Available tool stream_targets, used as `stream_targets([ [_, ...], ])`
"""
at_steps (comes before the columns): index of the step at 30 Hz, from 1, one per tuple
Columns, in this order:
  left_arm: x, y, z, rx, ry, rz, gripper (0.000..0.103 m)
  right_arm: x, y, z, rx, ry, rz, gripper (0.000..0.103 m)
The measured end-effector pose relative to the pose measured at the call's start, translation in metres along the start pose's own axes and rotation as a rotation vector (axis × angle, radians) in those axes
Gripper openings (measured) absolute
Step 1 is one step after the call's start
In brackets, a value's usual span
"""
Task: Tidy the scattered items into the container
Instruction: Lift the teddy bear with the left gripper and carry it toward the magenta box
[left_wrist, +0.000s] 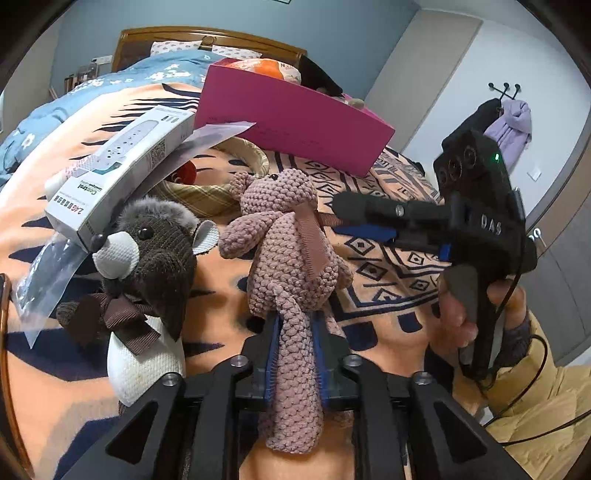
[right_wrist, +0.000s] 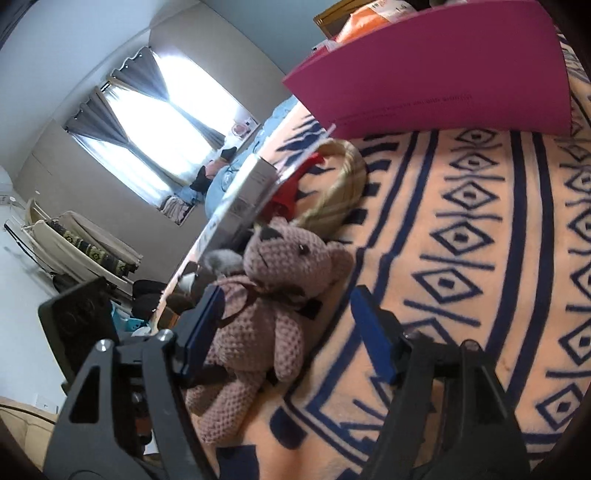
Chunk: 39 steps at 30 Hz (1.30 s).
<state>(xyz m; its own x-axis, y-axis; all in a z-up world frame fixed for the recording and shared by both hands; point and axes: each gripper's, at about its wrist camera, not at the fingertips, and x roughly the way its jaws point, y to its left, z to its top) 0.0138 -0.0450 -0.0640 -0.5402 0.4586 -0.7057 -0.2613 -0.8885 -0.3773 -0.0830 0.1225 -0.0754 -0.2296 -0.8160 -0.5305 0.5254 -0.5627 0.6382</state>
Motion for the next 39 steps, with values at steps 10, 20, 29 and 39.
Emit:
stream_targets([
  [10, 0.002, -0.009, 0.001, 0.025, 0.011, 0.020, 0.041, 0.044, 0.010, 0.009, 0.012, 0.082, -0.038, 0.072],
  [20, 0.018, -0.013, -0.002, 0.033, 0.074, 0.021, 0.029, 0.037, 0.009, 0.005, -0.005, 0.071, -0.029, 0.061],
  [29, 0.018, -0.014, -0.003, 0.029, 0.067, 0.011, 0.019, 0.025, 0.003, 0.003, 0.012, 0.058, 0.001, 0.061],
  [39, 0.021, -0.015, -0.001, 0.029, 0.071, 0.015, 0.019, 0.027, 0.000, 0.003, 0.019, 0.066, -0.006, 0.062],
])
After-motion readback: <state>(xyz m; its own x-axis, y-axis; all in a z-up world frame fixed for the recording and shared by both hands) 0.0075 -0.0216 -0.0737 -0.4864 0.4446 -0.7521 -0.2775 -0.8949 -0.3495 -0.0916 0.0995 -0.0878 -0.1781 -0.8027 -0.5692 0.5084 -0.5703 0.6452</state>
